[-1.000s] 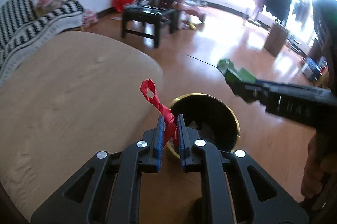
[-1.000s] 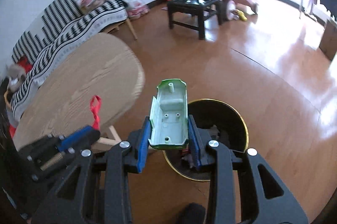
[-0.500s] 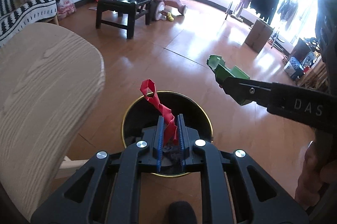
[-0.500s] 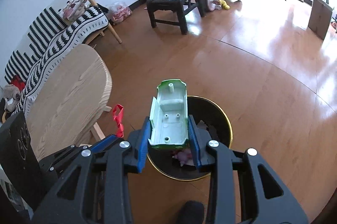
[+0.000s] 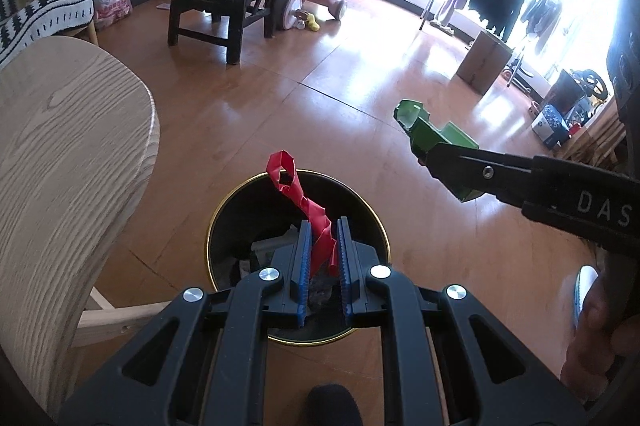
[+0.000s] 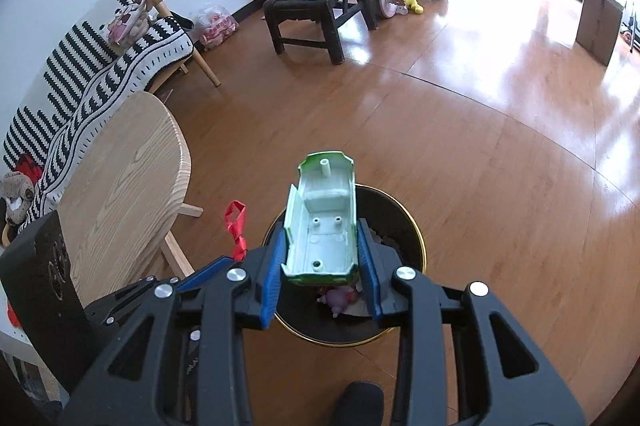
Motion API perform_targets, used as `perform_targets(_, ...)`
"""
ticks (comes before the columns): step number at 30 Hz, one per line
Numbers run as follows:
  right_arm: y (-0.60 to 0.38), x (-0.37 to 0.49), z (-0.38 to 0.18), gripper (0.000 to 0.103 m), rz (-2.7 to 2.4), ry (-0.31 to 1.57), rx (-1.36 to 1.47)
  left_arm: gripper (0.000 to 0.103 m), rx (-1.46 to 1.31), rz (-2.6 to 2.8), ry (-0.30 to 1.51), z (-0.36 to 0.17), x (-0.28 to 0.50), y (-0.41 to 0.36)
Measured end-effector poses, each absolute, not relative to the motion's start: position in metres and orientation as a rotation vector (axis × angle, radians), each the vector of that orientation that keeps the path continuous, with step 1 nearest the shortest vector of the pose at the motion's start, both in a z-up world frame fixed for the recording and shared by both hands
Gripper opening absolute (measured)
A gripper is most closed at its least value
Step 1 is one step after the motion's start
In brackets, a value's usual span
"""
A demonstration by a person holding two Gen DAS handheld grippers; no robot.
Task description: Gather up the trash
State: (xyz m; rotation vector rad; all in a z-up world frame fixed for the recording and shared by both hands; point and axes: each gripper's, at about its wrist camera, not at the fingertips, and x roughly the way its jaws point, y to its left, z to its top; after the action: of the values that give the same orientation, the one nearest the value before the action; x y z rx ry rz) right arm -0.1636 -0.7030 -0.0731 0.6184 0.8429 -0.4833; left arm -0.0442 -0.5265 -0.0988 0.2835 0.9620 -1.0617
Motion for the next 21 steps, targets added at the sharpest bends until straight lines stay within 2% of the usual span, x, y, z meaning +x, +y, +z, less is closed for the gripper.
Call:
perform_targets(3,-0.705,-0.164,-0.074,0.035,-0.481,0.847,0.618,0.012,0.281,-1.064,0.964,-0.101,-0.042,-0.524)
perform_targets(5,-0.707,-0.165,-0.074,0.052,-0.491,0.843,0.629,0.014,0.283,-1.041,0.971,-0.103,-0.039,-0.525)
perform_targets(6,-0.706,-0.166,-0.073,0.065,-0.498,0.836,0.632,0.023,0.286,-1.032,0.975,-0.104,-0.038,-0.526)
perform_targets(7,-0.707,-0.167,-0.072,0.069,-0.505,0.830,0.633,0.044,0.281,-1.025,0.979,-0.105,-0.036,-0.525)
perform_targets(9,-0.705,-0.166,-0.070,0.070,-0.507,0.824,0.635,0.069,0.264,-1.008,0.975,-0.104,-0.033,-0.522)
perform_targets(14,-0.704,-0.165,-0.066,0.080,-0.528,0.810,0.636,0.073,0.253,-0.998,0.970,-0.099,-0.031,-0.515)
perform_targets(17,-0.700,-0.161,-0.060,0.088,-0.529,0.795,0.619,0.083,0.252,-1.000,0.952,-0.087,-0.033,-0.507)
perform_targets(19,-0.693,-0.155,-0.053,0.093,-0.527,0.788,0.598,0.094,0.266,-0.989,0.920,-0.076,-0.034,-0.497)
perform_targets(21,-0.684,-0.147,-0.046,0.095,-0.513,0.780,0.571,0.094,0.281,-0.961,0.886,-0.064,-0.033,-0.483)
